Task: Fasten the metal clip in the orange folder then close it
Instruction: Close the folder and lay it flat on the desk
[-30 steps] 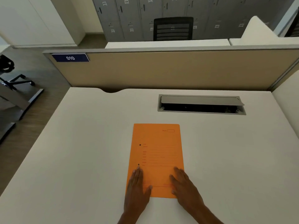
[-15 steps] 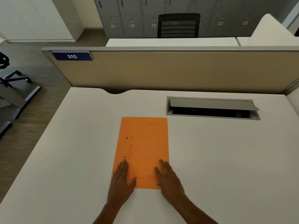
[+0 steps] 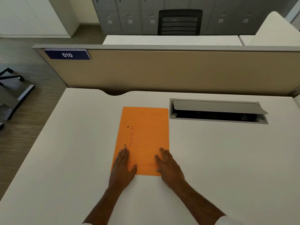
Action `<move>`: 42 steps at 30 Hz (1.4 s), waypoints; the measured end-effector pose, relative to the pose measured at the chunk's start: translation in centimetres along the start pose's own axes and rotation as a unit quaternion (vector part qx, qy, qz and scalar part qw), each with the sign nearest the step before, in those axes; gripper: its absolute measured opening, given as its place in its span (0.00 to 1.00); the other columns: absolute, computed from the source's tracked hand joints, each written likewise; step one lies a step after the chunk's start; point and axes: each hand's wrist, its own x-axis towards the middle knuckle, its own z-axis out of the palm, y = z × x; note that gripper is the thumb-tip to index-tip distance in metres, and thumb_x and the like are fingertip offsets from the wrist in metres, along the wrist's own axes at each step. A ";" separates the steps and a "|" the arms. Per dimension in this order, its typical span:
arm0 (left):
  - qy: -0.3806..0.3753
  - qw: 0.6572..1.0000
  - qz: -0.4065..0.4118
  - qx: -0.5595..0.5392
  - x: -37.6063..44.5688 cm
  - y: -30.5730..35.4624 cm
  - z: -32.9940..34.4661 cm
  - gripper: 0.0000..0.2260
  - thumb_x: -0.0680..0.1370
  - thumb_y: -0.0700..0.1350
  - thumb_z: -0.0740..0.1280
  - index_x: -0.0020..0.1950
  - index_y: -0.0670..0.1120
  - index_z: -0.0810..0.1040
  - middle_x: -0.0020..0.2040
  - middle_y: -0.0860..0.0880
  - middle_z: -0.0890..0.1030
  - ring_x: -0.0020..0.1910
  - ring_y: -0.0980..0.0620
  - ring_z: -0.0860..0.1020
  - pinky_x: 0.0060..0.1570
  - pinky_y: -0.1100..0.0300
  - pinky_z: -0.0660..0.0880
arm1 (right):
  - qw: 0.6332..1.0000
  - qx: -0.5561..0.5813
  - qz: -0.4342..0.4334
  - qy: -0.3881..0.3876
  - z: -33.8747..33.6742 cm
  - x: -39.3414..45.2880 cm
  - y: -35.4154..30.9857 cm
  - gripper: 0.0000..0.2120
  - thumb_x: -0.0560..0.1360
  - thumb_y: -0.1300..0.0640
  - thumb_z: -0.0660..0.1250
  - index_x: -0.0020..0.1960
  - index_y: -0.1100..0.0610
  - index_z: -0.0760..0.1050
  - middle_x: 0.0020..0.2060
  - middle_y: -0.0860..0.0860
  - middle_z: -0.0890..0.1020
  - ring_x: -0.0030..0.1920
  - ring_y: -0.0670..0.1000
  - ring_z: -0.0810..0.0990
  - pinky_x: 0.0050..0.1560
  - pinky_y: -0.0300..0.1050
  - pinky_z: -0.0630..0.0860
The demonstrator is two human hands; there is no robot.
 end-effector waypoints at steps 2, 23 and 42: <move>0.001 1.000 0.005 0.001 1.2 0.1 -0.3 0.38 0.78 0.54 0.68 0.81 0.41 0.52 0.82 0.46 0.53 0.81 0.45 0.51 0.80 0.47 0.53 | 1.000 0.005 0.006 0.004 -0.3 1.1 0.1 0.28 0.82 0.51 0.60 0.79 0.53 0.55 0.81 0.55 0.47 0.80 0.59 0.48 0.72 0.55 0.66; -0.006 1.000 0.024 0.018 11.4 0.8 -1.9 0.40 0.78 0.55 0.67 0.81 0.42 0.50 0.82 0.46 0.52 0.82 0.44 0.51 0.79 0.44 0.54 | 1.000 -0.015 0.014 0.012 -4.7 9.3 2.2 0.28 0.82 0.50 0.60 0.78 0.53 0.55 0.80 0.55 0.48 0.79 0.59 0.50 0.72 0.56 0.65; 0.050 0.994 0.040 0.094 5.4 5.1 -0.7 0.38 0.81 0.61 0.35 0.78 0.37 0.61 0.79 0.38 0.61 0.79 0.38 0.59 0.76 0.42 0.59 | 0.997 -0.002 0.029 0.065 -3.9 3.5 2.0 0.32 0.83 0.44 0.50 0.80 0.58 0.42 0.80 0.57 0.43 0.80 0.60 0.42 0.79 0.57 0.47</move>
